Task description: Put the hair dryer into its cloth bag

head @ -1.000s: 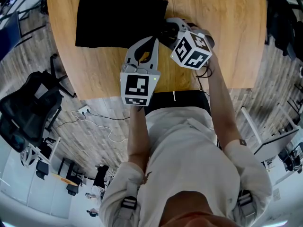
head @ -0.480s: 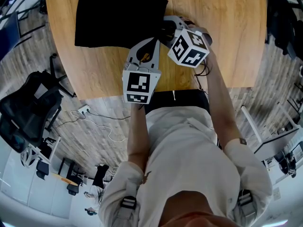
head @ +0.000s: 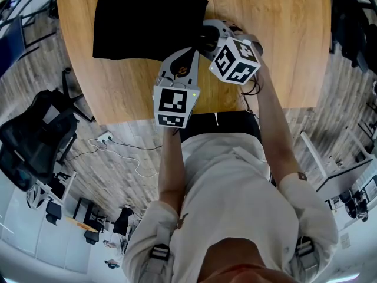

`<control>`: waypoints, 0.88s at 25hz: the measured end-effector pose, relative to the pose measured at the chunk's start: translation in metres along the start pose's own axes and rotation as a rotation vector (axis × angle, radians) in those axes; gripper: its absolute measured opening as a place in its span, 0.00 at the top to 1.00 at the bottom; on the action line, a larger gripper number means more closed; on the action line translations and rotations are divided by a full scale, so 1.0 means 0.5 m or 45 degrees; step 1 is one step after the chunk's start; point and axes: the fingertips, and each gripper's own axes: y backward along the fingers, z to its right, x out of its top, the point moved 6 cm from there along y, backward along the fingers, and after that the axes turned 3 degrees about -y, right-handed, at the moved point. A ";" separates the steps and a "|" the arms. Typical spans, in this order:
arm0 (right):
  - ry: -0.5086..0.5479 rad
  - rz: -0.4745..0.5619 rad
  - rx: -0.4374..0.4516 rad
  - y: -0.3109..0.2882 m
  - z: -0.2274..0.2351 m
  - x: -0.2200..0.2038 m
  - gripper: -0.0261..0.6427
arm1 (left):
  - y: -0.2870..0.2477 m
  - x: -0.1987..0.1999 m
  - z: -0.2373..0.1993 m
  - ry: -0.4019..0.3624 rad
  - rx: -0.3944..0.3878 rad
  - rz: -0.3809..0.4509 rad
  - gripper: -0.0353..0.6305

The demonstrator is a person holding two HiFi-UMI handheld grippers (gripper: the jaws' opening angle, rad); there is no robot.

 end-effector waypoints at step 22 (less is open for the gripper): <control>0.006 -0.017 -0.034 0.017 -0.006 -0.022 0.49 | 0.007 0.004 -0.005 -0.012 0.007 0.014 0.92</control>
